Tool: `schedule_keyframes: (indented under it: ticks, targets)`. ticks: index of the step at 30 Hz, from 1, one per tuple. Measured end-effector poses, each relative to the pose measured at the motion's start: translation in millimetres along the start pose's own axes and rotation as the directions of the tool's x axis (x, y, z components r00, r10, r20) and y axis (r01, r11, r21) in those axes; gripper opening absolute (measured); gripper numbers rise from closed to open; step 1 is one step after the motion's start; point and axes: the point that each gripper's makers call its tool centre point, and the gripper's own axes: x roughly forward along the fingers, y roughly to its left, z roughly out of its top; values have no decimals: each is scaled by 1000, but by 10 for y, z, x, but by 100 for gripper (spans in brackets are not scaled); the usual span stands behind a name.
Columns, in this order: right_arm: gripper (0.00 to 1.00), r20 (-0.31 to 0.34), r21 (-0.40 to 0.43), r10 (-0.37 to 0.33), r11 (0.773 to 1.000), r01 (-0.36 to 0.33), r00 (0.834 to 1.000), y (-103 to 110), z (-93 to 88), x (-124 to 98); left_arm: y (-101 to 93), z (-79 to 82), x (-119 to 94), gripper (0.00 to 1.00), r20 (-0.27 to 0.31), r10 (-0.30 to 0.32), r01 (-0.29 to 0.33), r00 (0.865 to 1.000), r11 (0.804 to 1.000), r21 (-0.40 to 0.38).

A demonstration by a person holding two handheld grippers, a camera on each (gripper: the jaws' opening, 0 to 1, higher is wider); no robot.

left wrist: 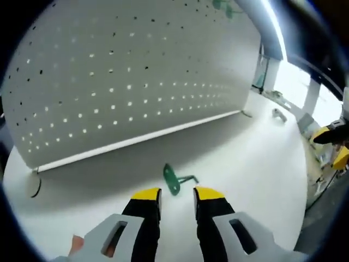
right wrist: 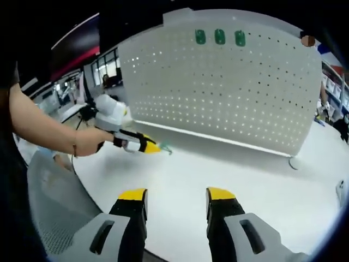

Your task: Insert the hook assembly into the mounting plate slot until the hook locks in place.

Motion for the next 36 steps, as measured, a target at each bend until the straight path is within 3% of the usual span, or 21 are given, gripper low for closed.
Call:
schedule_keyframes:
  ticks: [11, 20, 22, 36]
  targets:
    - [42, -8, 7, -2, 1000, 2, 1000, -28, -17, -5, -16, -59, 128, 22, -18, 3, -4, 1000, 999, -38]
    - [41, -20, 16, -11, 1000, 11, 1000, -68, -53, 9, 16, -60, 169, 10, -14, 37, -37, 999, 999, 9]
    - [41, -20, 15, -12, 1000, 12, 1000, -72, -52, 14, 44, -50, 176, 7, -5, 46, -46, 999, 999, -10]
    - [40, -25, 16, -6, 1000, 7, 1000, -52, -72, 49, 59, -57, 134, 2, -17, 29, -29, 999, 1000, 9]
